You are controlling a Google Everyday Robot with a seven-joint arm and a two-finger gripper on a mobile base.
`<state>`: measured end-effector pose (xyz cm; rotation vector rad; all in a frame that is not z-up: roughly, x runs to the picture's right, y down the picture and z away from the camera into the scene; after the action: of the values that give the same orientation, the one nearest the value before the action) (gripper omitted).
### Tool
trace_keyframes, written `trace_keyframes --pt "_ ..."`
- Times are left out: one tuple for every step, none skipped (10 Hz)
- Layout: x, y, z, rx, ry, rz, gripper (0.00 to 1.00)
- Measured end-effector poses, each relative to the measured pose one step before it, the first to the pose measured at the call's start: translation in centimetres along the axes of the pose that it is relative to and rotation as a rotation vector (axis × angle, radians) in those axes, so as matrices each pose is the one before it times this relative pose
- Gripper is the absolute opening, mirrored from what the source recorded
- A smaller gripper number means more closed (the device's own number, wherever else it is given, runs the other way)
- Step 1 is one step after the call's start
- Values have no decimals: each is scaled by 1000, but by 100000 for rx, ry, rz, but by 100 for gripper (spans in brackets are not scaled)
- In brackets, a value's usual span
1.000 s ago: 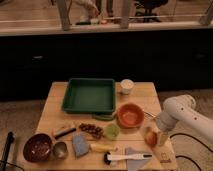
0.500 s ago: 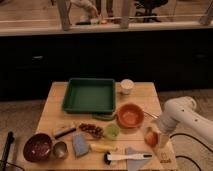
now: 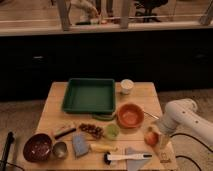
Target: Place apple in paper cup
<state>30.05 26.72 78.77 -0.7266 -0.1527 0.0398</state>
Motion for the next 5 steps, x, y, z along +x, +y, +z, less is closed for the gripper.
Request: trace_keyframes --pt "-171 136 -84 -518 -1448 -1583 80" --pt "-210 122 -33 -611 -1511 -1504 80" --pt "-178 187 -7 -741 -2144 -1505 80" --pt "-85 127 35 -449 -1178 -786 80" --pt "-138 128 104 -672 -1071 -1000 80"
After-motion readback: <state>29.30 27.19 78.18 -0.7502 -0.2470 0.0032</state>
